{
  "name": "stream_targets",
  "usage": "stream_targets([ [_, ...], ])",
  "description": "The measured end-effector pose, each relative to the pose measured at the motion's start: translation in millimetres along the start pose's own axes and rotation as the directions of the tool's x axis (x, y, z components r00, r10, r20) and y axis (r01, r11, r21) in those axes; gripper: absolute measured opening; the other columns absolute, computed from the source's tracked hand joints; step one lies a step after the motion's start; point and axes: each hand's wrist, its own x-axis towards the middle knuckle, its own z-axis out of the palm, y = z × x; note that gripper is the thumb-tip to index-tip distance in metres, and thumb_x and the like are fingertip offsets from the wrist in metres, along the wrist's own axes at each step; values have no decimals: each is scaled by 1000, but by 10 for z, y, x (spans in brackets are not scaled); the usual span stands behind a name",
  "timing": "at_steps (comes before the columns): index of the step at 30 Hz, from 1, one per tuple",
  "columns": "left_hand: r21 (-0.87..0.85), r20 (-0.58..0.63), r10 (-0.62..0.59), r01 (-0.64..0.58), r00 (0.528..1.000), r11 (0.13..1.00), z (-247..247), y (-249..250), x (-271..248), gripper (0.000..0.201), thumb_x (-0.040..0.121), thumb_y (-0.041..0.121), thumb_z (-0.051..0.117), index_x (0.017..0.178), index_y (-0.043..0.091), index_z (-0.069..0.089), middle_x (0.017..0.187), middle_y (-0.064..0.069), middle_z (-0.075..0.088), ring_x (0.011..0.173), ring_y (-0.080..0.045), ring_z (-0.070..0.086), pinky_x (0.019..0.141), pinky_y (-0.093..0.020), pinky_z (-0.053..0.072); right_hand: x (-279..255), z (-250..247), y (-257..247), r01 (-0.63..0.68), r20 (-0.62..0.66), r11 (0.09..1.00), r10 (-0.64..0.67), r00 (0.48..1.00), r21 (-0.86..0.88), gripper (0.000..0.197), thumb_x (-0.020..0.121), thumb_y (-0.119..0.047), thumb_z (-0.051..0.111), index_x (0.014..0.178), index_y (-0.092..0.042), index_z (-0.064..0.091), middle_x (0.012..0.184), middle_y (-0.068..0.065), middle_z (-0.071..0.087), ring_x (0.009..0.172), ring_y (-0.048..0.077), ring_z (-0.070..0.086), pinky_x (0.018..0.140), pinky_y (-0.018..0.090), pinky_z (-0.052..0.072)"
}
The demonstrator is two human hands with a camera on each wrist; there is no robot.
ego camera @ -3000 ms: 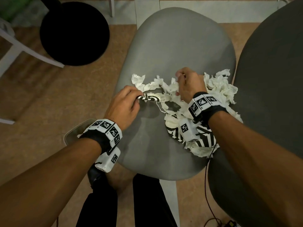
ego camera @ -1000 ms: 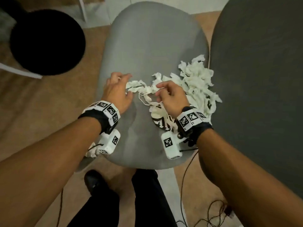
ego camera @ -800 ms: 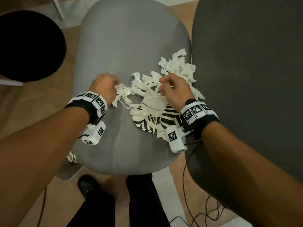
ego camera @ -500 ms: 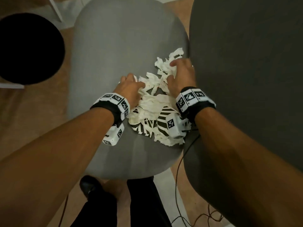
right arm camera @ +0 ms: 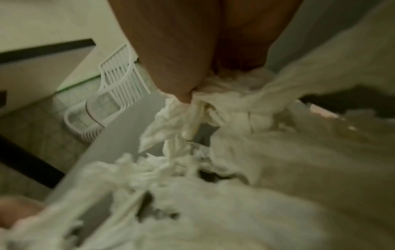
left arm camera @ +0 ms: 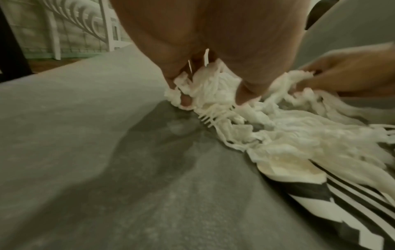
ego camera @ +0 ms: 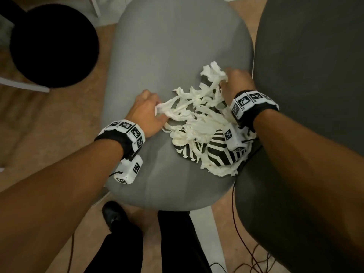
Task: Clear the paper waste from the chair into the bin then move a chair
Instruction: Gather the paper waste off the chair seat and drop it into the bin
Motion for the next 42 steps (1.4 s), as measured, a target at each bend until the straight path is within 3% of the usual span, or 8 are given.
stream_targets([
  [3,65,108,37,-44,993,997,129,72,16,47,82,43,70,113,12,54,120,-5,44,118,-24,40,97,-32,38,-53,-77,-108,-19,-85,984,34,996,175,37,103,-30,41,123,-2,55,120,21,64,111,39,59,89,38,46],
  [10,-151,-147,-4,-18,989,988,-33,97,-32,7,86,11,54,82,6,54,87,-7,51,77,-24,50,67,-31,37,-133,-185,-386,101,-172,911,-33,985,400,33,100,-33,48,113,-6,60,111,10,65,101,28,59,79,30,41],
  [15,-271,-245,-89,20,966,962,-235,-97,-123,24,87,8,47,109,13,55,105,-7,53,87,-21,51,76,-26,37,-265,-94,-610,101,-118,815,-39,992,571,41,99,-7,42,138,-18,46,118,-2,58,99,18,61,88,28,50],
  [17,-251,-256,-61,-6,965,968,-236,-205,-155,39,87,1,44,116,19,64,108,-6,48,89,-16,49,81,-21,38,-328,-41,-716,133,-131,782,-66,989,609,43,92,-2,39,125,-24,57,101,-4,59,78,17,60,72,28,50],
  [20,-287,-250,-75,0,965,958,-219,-343,-233,40,79,-8,40,72,17,70,92,-1,56,80,-14,55,76,-22,44,-432,22,-957,52,-63,775,-16,998,629,28,91,-16,42,66,-21,52,63,-2,48,59,19,43,57,31,37],
  [25,-369,-193,-256,172,947,914,-284,-456,-543,32,71,-6,41,54,18,53,48,4,50,46,-10,46,46,-16,31,-745,199,-1379,-4,26,800,-15,1000,600,44,90,-34,46,53,-20,27,52,-1,31,51,19,30,53,30,30],
  [34,-448,-197,-408,289,891,846,-332,-1198,-1235,35,72,-9,42,49,17,47,47,7,46,48,-12,43,47,-24,29,-1337,793,-2320,23,124,789,-126,984,613,50,94,-24,46,48,-17,27,44,-3,26,45,17,26,48,30,29],
  [42,-527,-198,-659,488,726,696,-95,-2311,-1923,22,92,7,45,91,6,67,90,-16,69,81,-30,60,71,-31,46,-1879,1610,-3331,-115,302,733,-128,945,670,52,98,-43,43,53,-17,43,59,0,50,63,24,49,65,35,43],
])
